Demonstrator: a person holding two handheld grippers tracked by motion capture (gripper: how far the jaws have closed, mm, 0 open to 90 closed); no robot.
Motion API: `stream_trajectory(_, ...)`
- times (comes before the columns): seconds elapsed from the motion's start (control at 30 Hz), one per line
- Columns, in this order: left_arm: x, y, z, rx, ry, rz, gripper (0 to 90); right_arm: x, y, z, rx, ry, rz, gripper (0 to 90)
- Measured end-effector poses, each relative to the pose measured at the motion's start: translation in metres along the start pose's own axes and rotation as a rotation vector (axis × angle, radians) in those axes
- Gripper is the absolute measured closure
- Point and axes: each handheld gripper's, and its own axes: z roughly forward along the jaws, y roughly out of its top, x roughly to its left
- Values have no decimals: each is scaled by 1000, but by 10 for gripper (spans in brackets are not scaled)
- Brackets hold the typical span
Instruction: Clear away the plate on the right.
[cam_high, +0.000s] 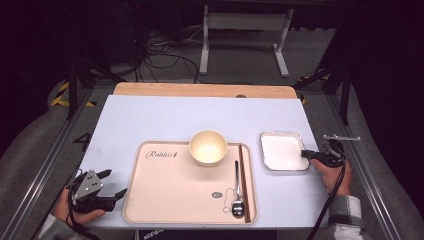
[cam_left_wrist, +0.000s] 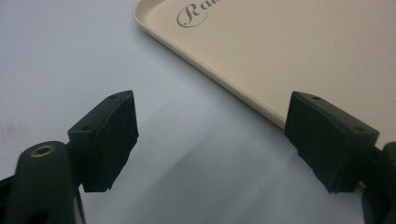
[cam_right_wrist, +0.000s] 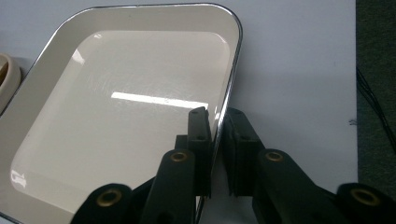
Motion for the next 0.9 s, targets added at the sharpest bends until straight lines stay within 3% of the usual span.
stream_trajectory(0.13, -2, 3, 2, 4, -5, 16, 183, -2, -2, 0, -16, 9, 20, 849)
stream_trajectory(0.47, 2, 2, 1, -20, 18, -5, 186, 1, -3, 1, -52, 33, 42, 892)
stream_trajectory(0.63, 2, 3, 0, -26, 23, -3, 187, 4, -1, -7, -116, 24, 36, 893)
stream_trajectory(0.7, 3, 3, 0, -26, 23, -3, 187, 5, -1, -10, -138, 1, 25, 893)
stream_trajectory(0.77, 3, 3, 0, -27, 22, -4, 186, 5, -1, -12, -148, 1, 22, 893)
stream_trajectory(0.9, 4, 2, 0, -25, 24, -8, 185, 5, 0, -20, -224, 26, 28, 893)
